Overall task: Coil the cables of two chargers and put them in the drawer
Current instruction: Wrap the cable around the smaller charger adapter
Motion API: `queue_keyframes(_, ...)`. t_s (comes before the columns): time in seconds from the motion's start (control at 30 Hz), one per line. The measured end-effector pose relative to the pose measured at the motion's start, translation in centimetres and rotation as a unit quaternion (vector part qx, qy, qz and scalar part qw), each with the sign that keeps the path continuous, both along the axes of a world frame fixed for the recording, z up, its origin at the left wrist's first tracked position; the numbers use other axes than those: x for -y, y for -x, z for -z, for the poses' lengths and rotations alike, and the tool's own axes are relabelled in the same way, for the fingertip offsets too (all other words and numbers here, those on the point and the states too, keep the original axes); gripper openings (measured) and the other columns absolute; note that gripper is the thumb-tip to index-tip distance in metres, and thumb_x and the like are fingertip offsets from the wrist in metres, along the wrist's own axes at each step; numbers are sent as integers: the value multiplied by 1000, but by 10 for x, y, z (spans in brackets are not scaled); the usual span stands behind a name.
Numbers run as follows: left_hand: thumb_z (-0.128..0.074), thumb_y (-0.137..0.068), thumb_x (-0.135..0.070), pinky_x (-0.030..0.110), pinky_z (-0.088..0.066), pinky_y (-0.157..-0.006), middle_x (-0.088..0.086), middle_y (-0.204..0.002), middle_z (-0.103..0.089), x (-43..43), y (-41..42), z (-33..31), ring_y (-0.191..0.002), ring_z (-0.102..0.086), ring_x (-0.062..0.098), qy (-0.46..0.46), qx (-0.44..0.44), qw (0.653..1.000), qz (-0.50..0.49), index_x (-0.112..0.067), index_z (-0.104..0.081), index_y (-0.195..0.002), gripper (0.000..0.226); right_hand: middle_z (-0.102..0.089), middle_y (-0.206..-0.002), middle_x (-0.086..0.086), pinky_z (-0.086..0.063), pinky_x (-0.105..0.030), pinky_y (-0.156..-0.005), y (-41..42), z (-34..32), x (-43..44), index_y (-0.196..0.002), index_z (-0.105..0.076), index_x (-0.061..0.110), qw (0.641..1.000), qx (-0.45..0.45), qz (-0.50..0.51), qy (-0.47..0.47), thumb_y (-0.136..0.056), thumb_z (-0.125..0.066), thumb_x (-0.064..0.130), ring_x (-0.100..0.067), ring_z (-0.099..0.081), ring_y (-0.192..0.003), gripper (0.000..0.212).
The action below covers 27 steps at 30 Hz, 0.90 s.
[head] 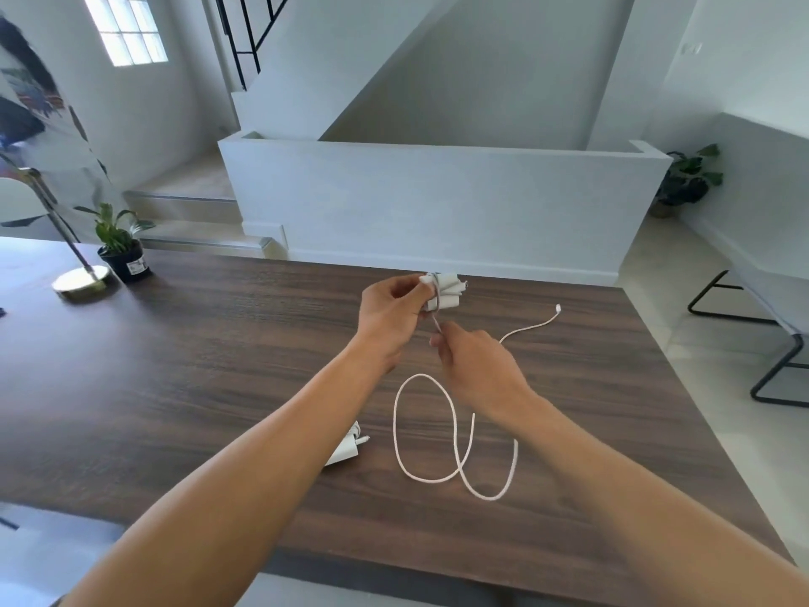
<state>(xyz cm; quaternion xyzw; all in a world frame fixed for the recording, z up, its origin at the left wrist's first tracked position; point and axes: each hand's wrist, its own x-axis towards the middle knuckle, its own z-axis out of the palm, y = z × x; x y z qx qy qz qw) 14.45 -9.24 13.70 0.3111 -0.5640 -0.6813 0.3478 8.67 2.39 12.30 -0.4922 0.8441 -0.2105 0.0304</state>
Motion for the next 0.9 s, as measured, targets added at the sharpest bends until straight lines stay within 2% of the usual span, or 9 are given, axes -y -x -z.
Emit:
queue_keyframes(0.07, -72, -82, -18, 35, -57, -82, 6, -87, -74, -2, -4, 9, -83, -69, 18, 62, 41, 997, -3, -15, -75, -86, 6, -67, -100, -14, -43, -40, -68, -2, -9, 2, -111, -54, 14, 997, -75, -20, -12, -101, -34, 27, -40, -64, -92, 26)
queue_keyframes(0.17, -73, -80, -16, 23, -52, -75, 0, -83, -72, -1, -14, 19, -75, -63, 7, 141, 73, 987, 1, -14, -74, -90, 11, -68, -103, -6, -44, -38, -70, 6, -34, 0, -106, -58, 19, 992, -122, -37, 19, -100, -39, 32, -36, -63, -93, 24)
queue_keyframes(0.3, -74, -78, -20, 27, -54, -83, 2, -90, -74, 4, -26, 25, -83, -65, 9, 148, 100, 984, 25, -19, -73, -93, 15, -70, -101, 4, -47, -37, -74, 29, -54, -2, -99, -63, 24, 984, -171, -53, 23, -99, -42, 40, -29, -64, -93, 26)
queue_keyframes(0.4, -75, -78, -16, 37, -56, -88, 6, -90, -73, 0, -32, 22, -88, -67, 17, 103, 62, 988, 91, -16, -73, -93, 15, -69, -97, 11, -40, -32, -68, 41, -58, -1, -94, -64, 28, 979, -184, -78, 40, -98, -45, 40, -23, -63, -89, 23)
queue_keyframes(0.5, -68, -86, -2, 34, -59, -81, 10, -92, -70, -3, -35, 12, -86, -67, 20, 62, 30, 987, 147, -2, -68, -101, 15, -69, -91, 14, -32, -28, -66, 47, -57, -1, -89, -66, 30, 982, -156, -76, 72, -96, -51, 40, -17, -62, -84, 19)
queue_keyframes(0.67, -64, -88, -1, 33, -58, -76, 27, -112, -66, -3, -44, 6, -94, -68, 31, 5, 20, 983, 183, 10, -62, -112, 27, -66, -78, 18, -39, -29, -66, 50, -49, 0, -86, -67, 36, 994, -58, -62, 64, -94, -52, 38, -10, -58, -76, 17)
queue_keyframes(0.73, -60, -90, -1, 34, -58, -77, 28, -114, -65, -6, -49, 5, -95, -67, 33, -31, -2, 976, 215, 13, -60, -115, 29, -64, -71, 20, -45, -29, -65, 55, -40, -2, -85, -67, 39, 997, -4, -61, 51, -94, -52, 35, -5, -57, -70, 18)
queue_keyframes(0.83, -54, -93, -2, 34, -59, -75, 24, -107, -67, -12, -53, 1, -89, -69, 31, -80, -30, 961, 263, 14, -59, -114, 27, -69, -75, 12, -50, -35, -69, 59, -27, -6, -86, -67, 37, 995, 65, -72, 37, -91, -54, 23, -12, -62, -72, 20)
queue_keyframes(0.9, -51, -94, -2, 36, -60, -76, 24, -104, -68, -14, -53, -1, -88, -70, 30, -115, -56, 956, 264, 17, -56, -116, 30, -68, -71, 5, -48, -33, -64, 56, -18, -9, -86, -67, 32, 991, 94, -78, 52, -84, -53, 10, -13, -59, -65, 26)
